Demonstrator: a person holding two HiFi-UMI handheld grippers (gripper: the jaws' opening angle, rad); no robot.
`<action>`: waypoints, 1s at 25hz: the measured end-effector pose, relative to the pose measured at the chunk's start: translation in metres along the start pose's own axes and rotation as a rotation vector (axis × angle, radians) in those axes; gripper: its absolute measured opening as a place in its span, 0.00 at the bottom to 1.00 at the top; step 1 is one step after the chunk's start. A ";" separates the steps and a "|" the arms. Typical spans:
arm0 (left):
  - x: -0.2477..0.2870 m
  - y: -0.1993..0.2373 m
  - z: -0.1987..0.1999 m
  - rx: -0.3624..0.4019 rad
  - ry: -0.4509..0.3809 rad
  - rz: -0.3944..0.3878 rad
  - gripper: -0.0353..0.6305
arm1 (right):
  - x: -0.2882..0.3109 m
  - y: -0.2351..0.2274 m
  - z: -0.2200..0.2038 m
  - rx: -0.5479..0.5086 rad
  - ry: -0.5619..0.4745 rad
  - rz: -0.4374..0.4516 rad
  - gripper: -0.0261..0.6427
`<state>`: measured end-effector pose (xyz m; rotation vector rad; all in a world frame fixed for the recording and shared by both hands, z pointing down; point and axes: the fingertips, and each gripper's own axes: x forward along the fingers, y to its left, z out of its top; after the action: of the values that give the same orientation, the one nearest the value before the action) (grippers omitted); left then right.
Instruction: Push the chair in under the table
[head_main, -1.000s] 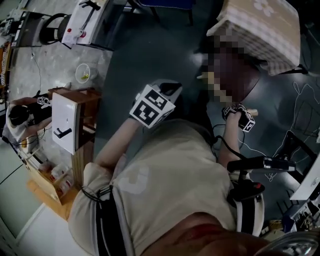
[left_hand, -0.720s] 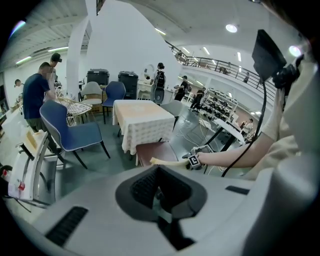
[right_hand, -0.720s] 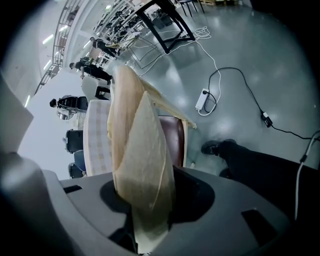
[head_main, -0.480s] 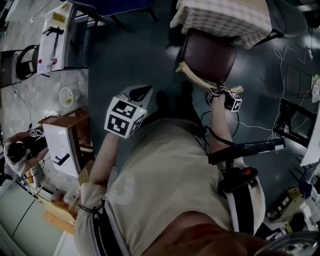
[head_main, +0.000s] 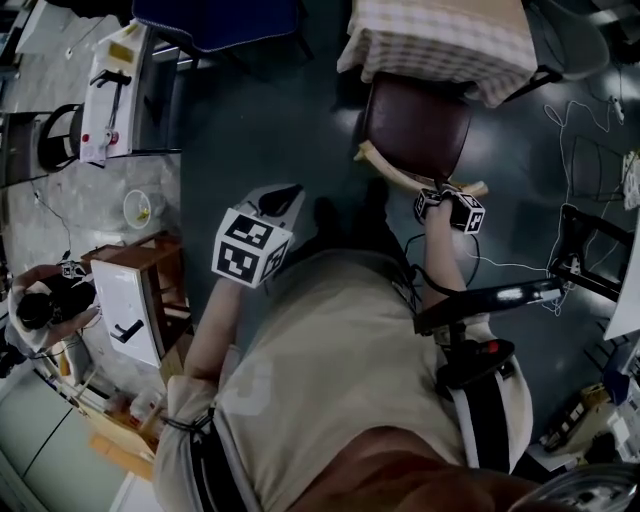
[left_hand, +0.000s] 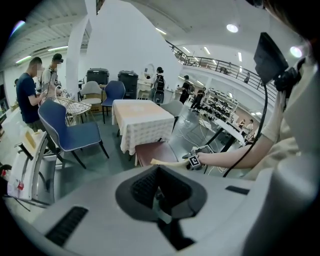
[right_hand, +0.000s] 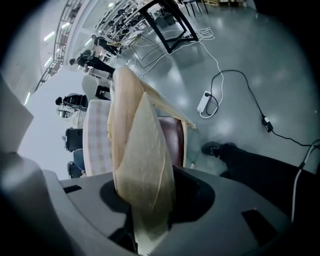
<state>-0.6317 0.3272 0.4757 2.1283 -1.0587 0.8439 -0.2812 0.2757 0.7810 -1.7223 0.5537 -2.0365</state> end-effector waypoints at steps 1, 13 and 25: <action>0.003 -0.002 0.003 -0.004 0.001 0.001 0.06 | 0.000 0.001 0.002 0.002 0.001 -0.006 0.28; 0.025 -0.015 0.028 0.026 0.008 -0.020 0.06 | -0.001 0.015 0.038 -0.032 -0.038 -0.046 0.28; 0.043 -0.019 0.043 0.024 0.013 -0.028 0.06 | 0.003 0.022 0.053 -0.043 -0.053 -0.052 0.28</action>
<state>-0.5841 0.2853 0.4777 2.1498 -1.0143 0.8608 -0.2280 0.2535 0.7799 -1.8285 0.5448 -2.0218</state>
